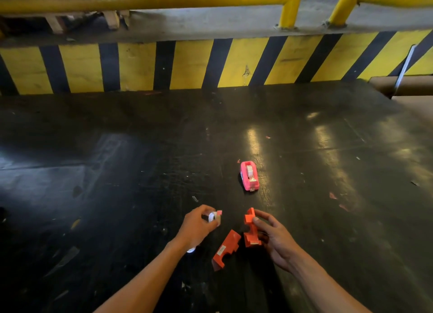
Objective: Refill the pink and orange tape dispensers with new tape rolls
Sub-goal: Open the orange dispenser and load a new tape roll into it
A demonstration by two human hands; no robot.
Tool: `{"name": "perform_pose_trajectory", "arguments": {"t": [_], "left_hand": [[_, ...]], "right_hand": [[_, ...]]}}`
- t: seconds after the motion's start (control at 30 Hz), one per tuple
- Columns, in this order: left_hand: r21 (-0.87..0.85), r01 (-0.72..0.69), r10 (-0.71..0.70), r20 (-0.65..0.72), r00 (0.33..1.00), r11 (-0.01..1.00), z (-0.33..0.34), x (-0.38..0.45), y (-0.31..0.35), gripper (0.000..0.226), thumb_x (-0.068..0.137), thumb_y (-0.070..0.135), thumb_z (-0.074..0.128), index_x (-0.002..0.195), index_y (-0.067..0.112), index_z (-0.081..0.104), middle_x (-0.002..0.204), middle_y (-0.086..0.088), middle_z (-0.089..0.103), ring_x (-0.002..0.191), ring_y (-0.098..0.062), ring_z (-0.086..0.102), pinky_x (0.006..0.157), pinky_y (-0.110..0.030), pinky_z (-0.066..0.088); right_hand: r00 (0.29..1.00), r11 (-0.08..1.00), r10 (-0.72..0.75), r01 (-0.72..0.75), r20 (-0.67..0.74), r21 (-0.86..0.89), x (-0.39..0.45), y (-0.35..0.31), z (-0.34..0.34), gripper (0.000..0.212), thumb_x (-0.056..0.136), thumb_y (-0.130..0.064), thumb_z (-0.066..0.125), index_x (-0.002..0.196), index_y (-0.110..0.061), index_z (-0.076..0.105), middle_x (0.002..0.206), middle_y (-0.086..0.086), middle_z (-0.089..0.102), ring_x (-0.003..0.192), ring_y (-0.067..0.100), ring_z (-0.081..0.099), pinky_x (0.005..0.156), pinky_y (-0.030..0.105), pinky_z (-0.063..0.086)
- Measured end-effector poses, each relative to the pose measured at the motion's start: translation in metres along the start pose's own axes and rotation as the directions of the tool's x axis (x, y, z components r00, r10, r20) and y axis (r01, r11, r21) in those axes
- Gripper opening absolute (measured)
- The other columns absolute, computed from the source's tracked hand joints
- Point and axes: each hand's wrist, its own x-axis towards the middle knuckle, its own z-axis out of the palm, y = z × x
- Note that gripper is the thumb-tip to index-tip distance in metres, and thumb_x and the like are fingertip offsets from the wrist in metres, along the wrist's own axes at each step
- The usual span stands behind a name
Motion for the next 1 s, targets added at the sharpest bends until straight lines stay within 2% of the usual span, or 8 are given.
{"name": "perform_pose_trajectory", "arguments": {"t": [0.07,0.17,0.4,0.53,0.6,0.8,0.9,1.0], "left_hand": [[-0.230,0.095,-0.100,-0.012,0.995,0.968,0.003,-0.004,0.008,0.025,0.090,0.027,0.073,0.113,0.024,0.062,0.114,0.000,0.070,0.100,-0.014,0.071,0.093,-0.035,0.059],[-0.523,0.203,-0.202,0.059,0.978,0.828,0.010,-0.009,0.018,0.032,0.093,0.025,0.070,0.120,0.015,0.056,0.122,-0.013,0.070,0.102,-0.018,0.075,0.098,-0.040,0.058],[-0.839,0.282,-0.308,0.145,0.940,0.465,0.019,-0.011,0.039,0.026,0.098,0.014,0.061,0.124,0.015,0.056,0.122,-0.018,0.067,0.110,-0.029,0.070,0.100,-0.044,0.055],[-0.794,0.351,-0.341,0.193,0.920,0.496,0.026,-0.011,0.047,0.030,0.093,0.025,0.067,0.121,0.015,0.066,0.123,-0.008,0.072,0.113,-0.022,0.067,0.096,-0.039,0.049],[-0.742,0.384,-0.327,0.231,0.916,0.550,0.028,-0.015,0.051,0.033,0.091,0.029,0.070,0.120,0.013,0.068,0.116,-0.009,0.075,0.108,-0.022,0.070,0.085,-0.035,0.052],[-0.695,0.359,-0.252,0.256,0.933,0.624,0.026,-0.024,0.054,0.037,0.089,0.028,0.073,0.121,0.009,0.065,0.110,-0.013,0.078,0.100,-0.024,0.076,0.080,-0.036,0.057],[-0.677,0.300,-0.189,0.235,0.953,0.672,0.025,-0.026,0.050,0.041,0.088,0.024,0.075,0.127,0.026,0.061,0.123,-0.009,0.071,0.109,-0.025,0.072,0.092,-0.041,0.058],[-0.602,0.279,-0.159,0.246,0.956,0.748,0.022,-0.028,0.047,0.038,0.090,0.027,0.073,0.127,0.032,0.066,0.129,-0.004,0.069,0.120,-0.023,0.065,0.109,-0.049,0.047]], "right_hand": [[1.000,1.000,0.003,-0.003,0.011,-0.008,-0.001,0.000,0.004,0.035,0.089,-0.012,0.068,0.123,-0.019,0.063,0.108,0.018,0.075,0.091,0.030,0.073,0.070,0.042,0.058],[1.000,1.000,-0.011,0.012,0.024,-0.025,-0.003,-0.002,0.012,0.032,0.090,-0.012,0.067,0.121,-0.020,0.063,0.108,0.016,0.073,0.093,0.032,0.071,0.076,0.045,0.058],[0.996,0.995,-0.040,0.047,0.080,-0.087,-0.005,-0.005,0.021,0.038,0.087,-0.013,0.071,0.123,-0.021,0.060,0.109,0.018,0.074,0.094,0.031,0.072,0.082,0.046,0.058],[0.995,0.990,-0.054,0.065,0.085,-0.127,-0.001,-0.001,0.023,0.051,0.080,-0.018,0.078,0.126,-0.022,0.056,0.119,0.024,0.067,0.106,0.040,0.068,0.085,0.047,0.058],[0.995,0.989,-0.080,0.088,0.066,-0.120,0.000,-0.001,0.025,0.055,0.078,-0.020,0.080,0.127,-0.023,0.054,0.120,0.025,0.065,0.105,0.041,0.068,0.086,0.048,0.058],[0.994,0.987,-0.100,0.105,0.050,-0.125,0.001,-0.003,0.024,0.052,0.080,-0.022,0.079,0.125,-0.031,0.055,0.119,0.023,0.066,0.101,0.037,0.071,0.089,0.052,0.058],[0.996,0.989,-0.073,0.079,0.049,-0.122,-0.002,-0.004,0.024,0.047,0.085,-0.017,0.074,0.127,-0.027,0.056,0.110,0.021,0.073,0.097,0.035,0.073,0.080,0.045,0.059],[0.996,0.990,-0.019,0.032,0.093,-0.135,-0.004,-0.008,0.022,0.044,0.088,-0.015,0.070,0.128,-0.027,0.058,0.111,0.019,0.073,0.101,0.034,0.071,0.082,0.043,0.057]]}}
